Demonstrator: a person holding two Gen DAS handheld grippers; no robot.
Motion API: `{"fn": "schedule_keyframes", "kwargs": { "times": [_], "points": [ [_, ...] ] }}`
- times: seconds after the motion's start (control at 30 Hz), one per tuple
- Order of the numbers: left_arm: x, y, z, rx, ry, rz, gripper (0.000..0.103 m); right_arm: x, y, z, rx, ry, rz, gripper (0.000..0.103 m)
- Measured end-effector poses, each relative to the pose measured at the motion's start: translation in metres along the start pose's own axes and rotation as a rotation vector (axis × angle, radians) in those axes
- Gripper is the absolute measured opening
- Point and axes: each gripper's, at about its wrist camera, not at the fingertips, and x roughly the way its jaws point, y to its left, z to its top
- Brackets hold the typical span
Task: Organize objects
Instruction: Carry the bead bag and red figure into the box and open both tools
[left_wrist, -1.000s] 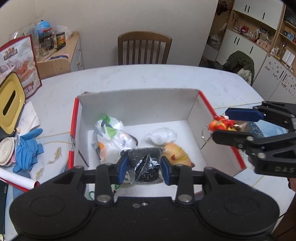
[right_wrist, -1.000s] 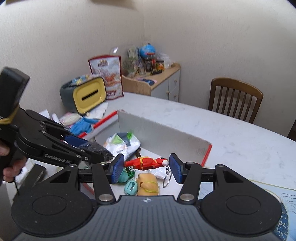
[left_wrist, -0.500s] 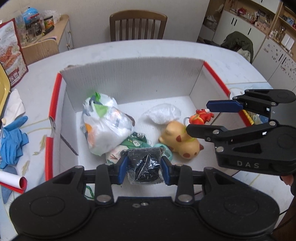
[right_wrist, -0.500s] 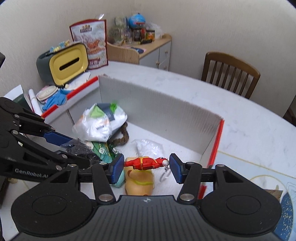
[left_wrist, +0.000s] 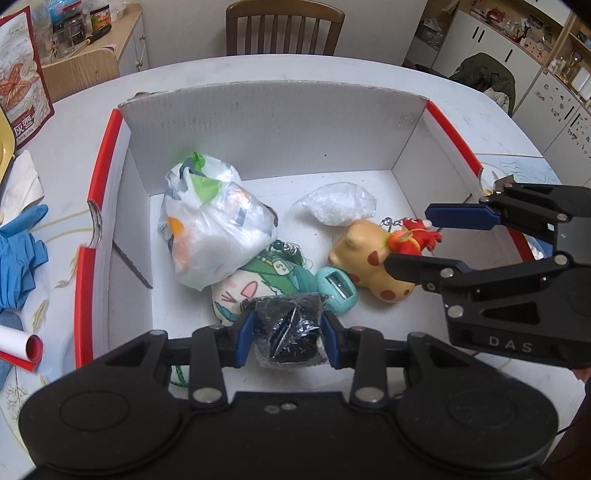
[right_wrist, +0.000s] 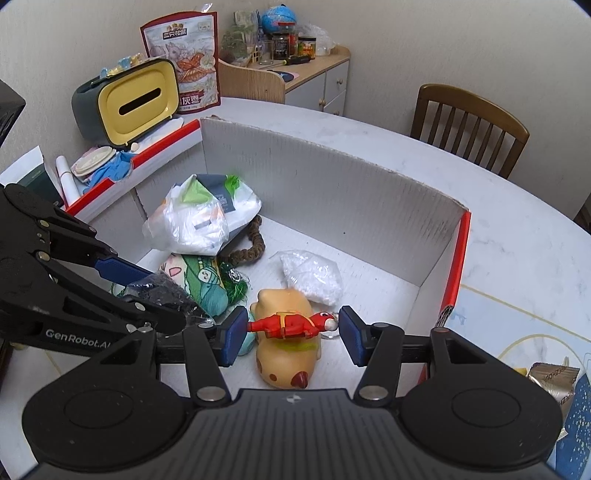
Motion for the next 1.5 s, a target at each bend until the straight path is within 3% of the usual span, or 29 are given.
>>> {"fn": "schedule_keyframes", "kwargs": {
  "times": [0.33,0.57,0.67,1.03,1.5],
  "points": [
    [-0.001,0.003,-0.002,-0.027,0.008,0.007,0.041,-0.010,-0.001,-0.001,0.028,-0.008,0.024,0.054],
    [-0.009,0.002,-0.005,-0.046,-0.012,0.002,0.048,-0.025,0.003,-0.002,0.038,-0.033,0.039,0.060],
    [-0.016,-0.002,-0.006,-0.035,-0.032,0.007,0.056,-0.032,0.003,-0.002,0.035,-0.046,0.040,0.060],
    [-0.047,-0.024,-0.010,0.007,-0.115,0.022,0.061,-0.065,-0.005,-0.006,0.048,-0.098,0.059,0.060],
    [-0.083,-0.065,-0.010,0.020,-0.217,0.039,0.071,-0.116,-0.032,-0.023,0.077,-0.188,0.099,0.071]
  ]
}}
